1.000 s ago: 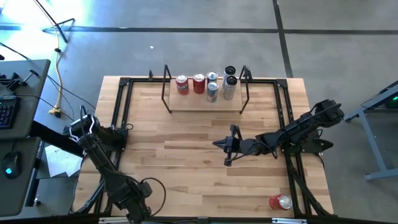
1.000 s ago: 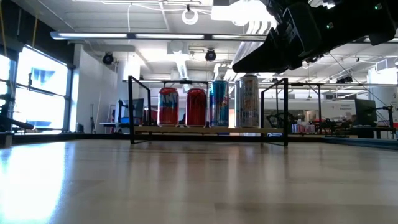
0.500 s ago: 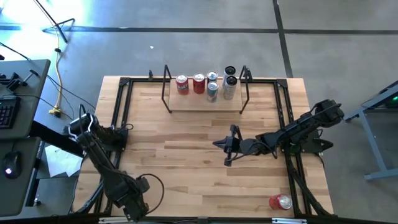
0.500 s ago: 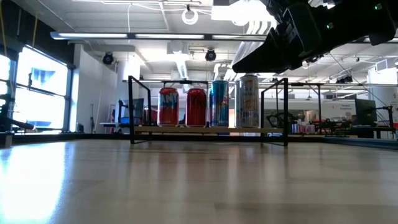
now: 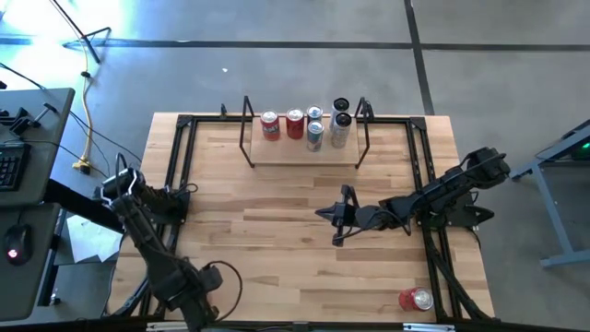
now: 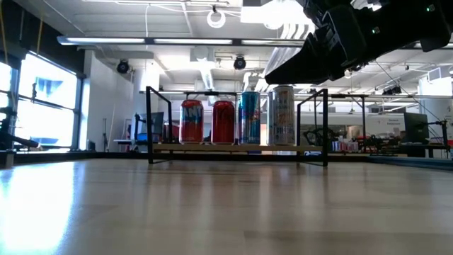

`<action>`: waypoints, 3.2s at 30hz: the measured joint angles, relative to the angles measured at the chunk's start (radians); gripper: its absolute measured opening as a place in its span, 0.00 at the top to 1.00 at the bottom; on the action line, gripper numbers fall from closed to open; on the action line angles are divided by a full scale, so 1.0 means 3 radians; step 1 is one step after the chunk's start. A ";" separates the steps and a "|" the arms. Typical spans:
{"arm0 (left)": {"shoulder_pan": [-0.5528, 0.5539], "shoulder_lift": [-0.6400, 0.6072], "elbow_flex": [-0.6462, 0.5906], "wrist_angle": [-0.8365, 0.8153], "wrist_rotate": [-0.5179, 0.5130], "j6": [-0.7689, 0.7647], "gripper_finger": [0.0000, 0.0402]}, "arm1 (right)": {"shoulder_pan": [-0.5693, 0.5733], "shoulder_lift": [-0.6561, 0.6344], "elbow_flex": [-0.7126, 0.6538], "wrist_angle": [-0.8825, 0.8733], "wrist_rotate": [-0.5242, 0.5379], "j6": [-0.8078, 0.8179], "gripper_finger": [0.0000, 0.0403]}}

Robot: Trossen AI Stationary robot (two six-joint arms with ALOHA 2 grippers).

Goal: Place canned beverage on shelf
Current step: Move the red soda can on the center of the table

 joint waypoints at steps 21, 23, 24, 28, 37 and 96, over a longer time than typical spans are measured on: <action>-0.0129 0.0202 0.0001 -0.0002 -0.0196 0.0029 0.26 | 0.0000 0.0000 0.0000 -0.0004 0.0000 0.0004 1.00; -0.0130 0.0202 0.0004 0.0000 -0.0248 0.0027 0.26 | 0.0000 0.0000 0.0000 -0.0004 0.0000 0.0003 1.00; -0.0134 0.0202 0.0005 -0.0001 -0.0266 0.0021 0.26 | 0.0000 0.0000 0.0000 -0.0004 0.0000 0.0004 1.00; -0.0147 0.0223 0.0010 0.0000 -0.0280 0.0002 0.26 | 0.0000 0.0000 0.0000 -0.0004 0.0000 0.0004 1.00; -0.0144 0.0306 0.0018 -0.0019 -0.0278 0.0166 0.26 | 0.0000 0.0000 0.0000 -0.0004 0.0000 0.0004 1.00; 0.3205 0.0000 0.0000 -0.0072 -0.1200 0.4682 0.39 | 0.0000 0.0000 0.0000 -0.0018 -0.0037 -0.0033 1.00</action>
